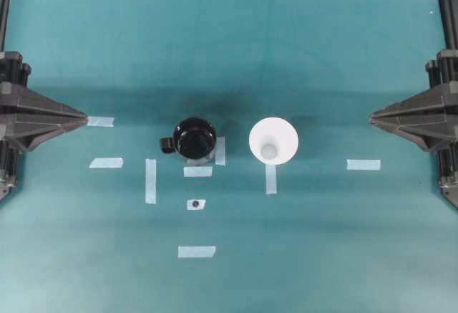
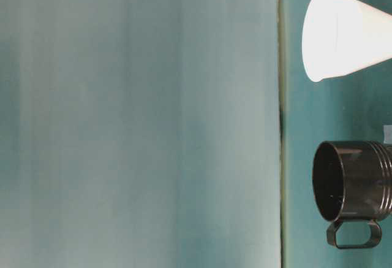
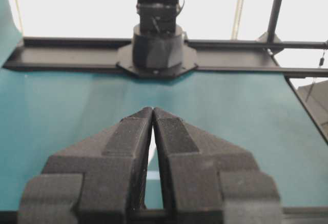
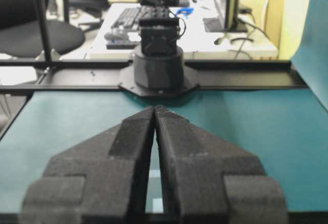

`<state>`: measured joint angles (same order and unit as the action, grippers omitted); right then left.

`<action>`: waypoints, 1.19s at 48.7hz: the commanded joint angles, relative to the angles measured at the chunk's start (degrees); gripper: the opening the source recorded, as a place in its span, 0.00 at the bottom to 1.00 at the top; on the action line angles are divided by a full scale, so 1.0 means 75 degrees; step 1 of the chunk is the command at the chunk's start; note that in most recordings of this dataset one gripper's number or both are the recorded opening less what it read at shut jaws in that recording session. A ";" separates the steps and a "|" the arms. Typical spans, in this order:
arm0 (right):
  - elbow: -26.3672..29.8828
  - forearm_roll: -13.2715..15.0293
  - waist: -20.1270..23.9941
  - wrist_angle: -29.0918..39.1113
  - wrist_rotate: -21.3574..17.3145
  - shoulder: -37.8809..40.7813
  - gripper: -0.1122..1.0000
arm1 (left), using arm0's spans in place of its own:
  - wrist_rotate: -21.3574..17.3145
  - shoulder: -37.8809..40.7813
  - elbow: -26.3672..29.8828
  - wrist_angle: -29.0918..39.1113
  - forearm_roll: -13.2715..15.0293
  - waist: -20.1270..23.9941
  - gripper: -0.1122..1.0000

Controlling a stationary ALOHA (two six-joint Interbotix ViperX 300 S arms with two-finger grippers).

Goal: Holding the cup holder with the left arm, the right arm places the cup into the cup holder.
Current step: 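Move left gripper toward black cup holder, right gripper toward white cup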

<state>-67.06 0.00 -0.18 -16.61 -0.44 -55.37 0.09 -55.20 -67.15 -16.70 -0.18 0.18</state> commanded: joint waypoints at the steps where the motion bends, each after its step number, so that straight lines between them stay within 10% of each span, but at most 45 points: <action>1: -0.0012 -0.0059 -0.0059 -0.0023 -0.0082 0.0129 0.25 | 0.0398 0.0539 0.0281 0.0176 -0.0059 0.0000 0.25; 8: 0.0082 -0.0949 -0.0094 0.1254 -0.0598 0.0527 0.13 | 0.0539 0.1430 0.0809 0.0750 -0.0117 0.0012 0.13; 58: 0.1336 -0.0750 -0.1137 0.4125 -0.1078 0.2273 0.12 | 0.0059 0.4090 0.2344 0.2660 -0.0129 0.0527 0.13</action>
<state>-59.68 -5.80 -8.53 14.06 -8.17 -42.98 0.62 -25.75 -52.12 2.81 -0.97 3.96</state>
